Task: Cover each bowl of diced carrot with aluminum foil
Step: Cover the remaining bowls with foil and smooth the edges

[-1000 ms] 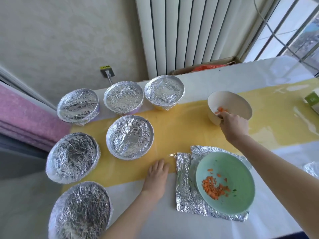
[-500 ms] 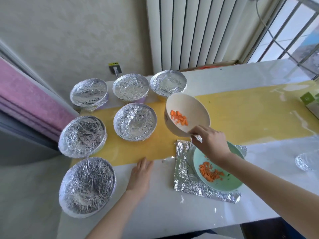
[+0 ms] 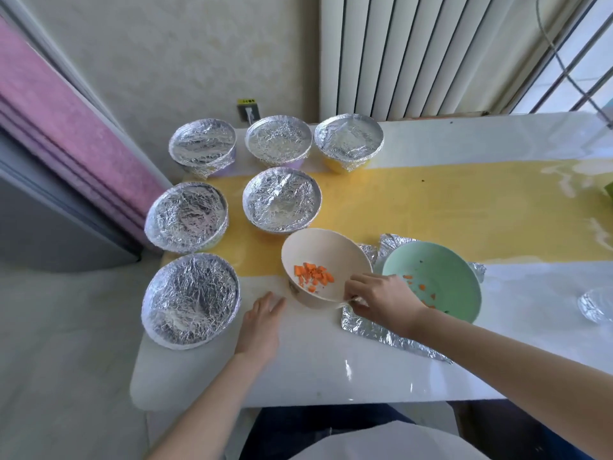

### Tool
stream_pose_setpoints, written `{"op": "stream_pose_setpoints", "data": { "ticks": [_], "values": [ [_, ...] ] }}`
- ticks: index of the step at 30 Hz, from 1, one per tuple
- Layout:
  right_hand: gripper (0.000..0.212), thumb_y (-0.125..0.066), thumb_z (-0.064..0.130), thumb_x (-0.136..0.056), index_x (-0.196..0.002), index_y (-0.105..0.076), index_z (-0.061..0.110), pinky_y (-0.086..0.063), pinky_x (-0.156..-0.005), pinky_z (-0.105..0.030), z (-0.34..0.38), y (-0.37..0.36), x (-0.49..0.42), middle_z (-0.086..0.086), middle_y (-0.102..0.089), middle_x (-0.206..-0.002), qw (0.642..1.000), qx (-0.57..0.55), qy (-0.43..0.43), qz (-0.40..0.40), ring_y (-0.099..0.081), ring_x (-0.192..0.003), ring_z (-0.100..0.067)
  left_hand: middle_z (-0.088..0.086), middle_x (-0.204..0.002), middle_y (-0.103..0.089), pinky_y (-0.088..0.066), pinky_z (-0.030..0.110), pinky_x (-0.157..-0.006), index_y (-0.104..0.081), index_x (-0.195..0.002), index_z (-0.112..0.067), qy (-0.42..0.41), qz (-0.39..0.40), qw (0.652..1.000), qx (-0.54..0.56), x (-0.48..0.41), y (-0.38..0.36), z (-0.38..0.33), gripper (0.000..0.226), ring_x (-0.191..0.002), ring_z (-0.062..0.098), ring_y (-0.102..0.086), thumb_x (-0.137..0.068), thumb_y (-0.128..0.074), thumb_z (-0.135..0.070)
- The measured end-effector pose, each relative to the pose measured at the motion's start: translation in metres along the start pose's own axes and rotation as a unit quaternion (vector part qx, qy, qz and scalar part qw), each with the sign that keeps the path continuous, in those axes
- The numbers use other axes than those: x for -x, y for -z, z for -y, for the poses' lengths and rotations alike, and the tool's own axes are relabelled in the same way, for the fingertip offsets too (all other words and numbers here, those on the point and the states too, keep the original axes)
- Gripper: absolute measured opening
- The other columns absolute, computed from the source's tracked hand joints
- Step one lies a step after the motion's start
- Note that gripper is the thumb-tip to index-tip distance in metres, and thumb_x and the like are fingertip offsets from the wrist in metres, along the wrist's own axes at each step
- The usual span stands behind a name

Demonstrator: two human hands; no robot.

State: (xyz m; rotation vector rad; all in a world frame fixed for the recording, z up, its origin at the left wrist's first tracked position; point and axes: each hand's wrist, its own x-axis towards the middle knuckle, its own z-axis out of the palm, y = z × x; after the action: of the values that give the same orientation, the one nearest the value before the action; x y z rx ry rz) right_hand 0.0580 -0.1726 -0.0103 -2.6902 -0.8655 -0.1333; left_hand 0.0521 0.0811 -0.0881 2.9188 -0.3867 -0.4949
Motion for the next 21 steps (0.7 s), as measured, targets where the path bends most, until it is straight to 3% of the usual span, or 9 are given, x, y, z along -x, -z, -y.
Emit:
{"op": "stream_pose_setpoints", "data": {
  "ticks": [5, 7, 9, 13, 16, 18, 21],
  "values": [
    [0.023, -0.071, 0.011, -0.06, -0.076, -0.06, 0.024, -0.039, -0.04, -0.023, 0.012, -0.013, 0.006, 0.01, -0.061, -0.073, 0.997, -0.015, -0.001, 0.08, -0.063, -0.063, -0.016, 0.014, -0.147, -0.031, -0.031, 0.038, -0.108, -0.035, -0.143, -0.018, 0.02, -0.028, 0.998, 0.048, 0.01, -0.008, 0.005, 0.069, -0.135, 0.03, -0.029, -0.08, -0.041, 0.008],
    [0.017, -0.061, 0.01, -0.073, -0.086, -0.064, 0.021, -0.043, -0.052, -0.029, 0.017, -0.016, 0.007, 0.005, -0.065, -0.084, 0.991, -0.032, -0.014, 0.133, -0.064, -0.077, -0.022, 0.017, -0.142, -0.038, -0.034, 0.039, -0.106, -0.041, -0.139, -0.01, 0.031, -0.036, 0.996, 0.077, 0.012, -0.008, 0.004, 0.062, -0.131, 0.033, -0.035, -0.08, -0.043, 0.009],
    [0.025, -0.051, 0.008, -0.084, -0.101, -0.065, 0.019, -0.045, -0.069, -0.032, 0.02, -0.018, 0.007, 0.001, -0.065, -0.1, 0.982, -0.052, -0.021, 0.178, -0.06, -0.093, -0.024, 0.016, -0.134, -0.044, -0.037, 0.036, -0.102, -0.044, -0.134, -0.002, 0.05, -0.046, 0.99, 0.123, 0.012, -0.009, 0.003, 0.052, -0.125, 0.031, -0.041, -0.083, -0.044, 0.007],
    [0.039, -0.046, 0.001, -0.084, -0.112, -0.063, 0.021, -0.046, -0.087, -0.032, 0.017, -0.012, 0.008, 0.003, -0.062, -0.113, 0.967, -0.129, -0.043, 0.217, -0.055, -0.106, -0.019, 0.01, -0.121, -0.051, -0.039, 0.028, -0.09, -0.054, -0.118, -0.004, 0.082, -0.036, 0.972, 0.217, 0.013, 0.001, -0.001, 0.031, -0.106, 0.019, -0.049, -0.089, -0.044, -0.001],
    [0.052, -0.042, -0.007, -0.076, -0.117, -0.06, 0.019, -0.041, -0.088, -0.025, 0.013, -0.006, 0.015, 0.0, -0.06, -0.116, 0.975, -0.148, -0.048, 0.157, -0.053, -0.108, -0.02, 0.007, -0.106, -0.056, -0.042, 0.03, -0.079, -0.057, -0.104, -0.009, 0.119, -0.074, 0.943, 0.301, 0.015, 0.017, -0.008, 0.025, -0.099, 0.023, -0.055, -0.088, -0.043, 0.004],
    [0.051, -0.045, -0.011, -0.073, -0.115, -0.06, 0.014, -0.037, -0.083, -0.02, 0.008, 0.0, 0.019, -0.004, -0.061, -0.111, 0.985, -0.13, -0.091, 0.065, -0.056, -0.103, -0.023, 0.003, -0.108, -0.055, -0.042, 0.03, -0.082, -0.056, -0.11, -0.009, 0.132, -0.152, 0.93, 0.308, 0.021, 0.031, -0.015, 0.03, -0.102, 0.022, -0.054, -0.088, -0.042, 0.007],
    [0.045, -0.053, -0.013, -0.07, -0.111, -0.058, 0.005, -0.039, -0.084, -0.029, -0.01, 0.006, 0.026, -0.011, -0.06, -0.103, 0.979, -0.066, -0.181, -0.059, -0.058, -0.095, -0.032, 0.002, -0.116, -0.05, -0.04, 0.034, -0.091, -0.053, -0.121, -0.008, 0.102, -0.268, 0.922, 0.26, 0.03, 0.054, -0.034, 0.036, -0.11, 0.017, -0.046, -0.089, -0.045, 0.005]
  ]
}}
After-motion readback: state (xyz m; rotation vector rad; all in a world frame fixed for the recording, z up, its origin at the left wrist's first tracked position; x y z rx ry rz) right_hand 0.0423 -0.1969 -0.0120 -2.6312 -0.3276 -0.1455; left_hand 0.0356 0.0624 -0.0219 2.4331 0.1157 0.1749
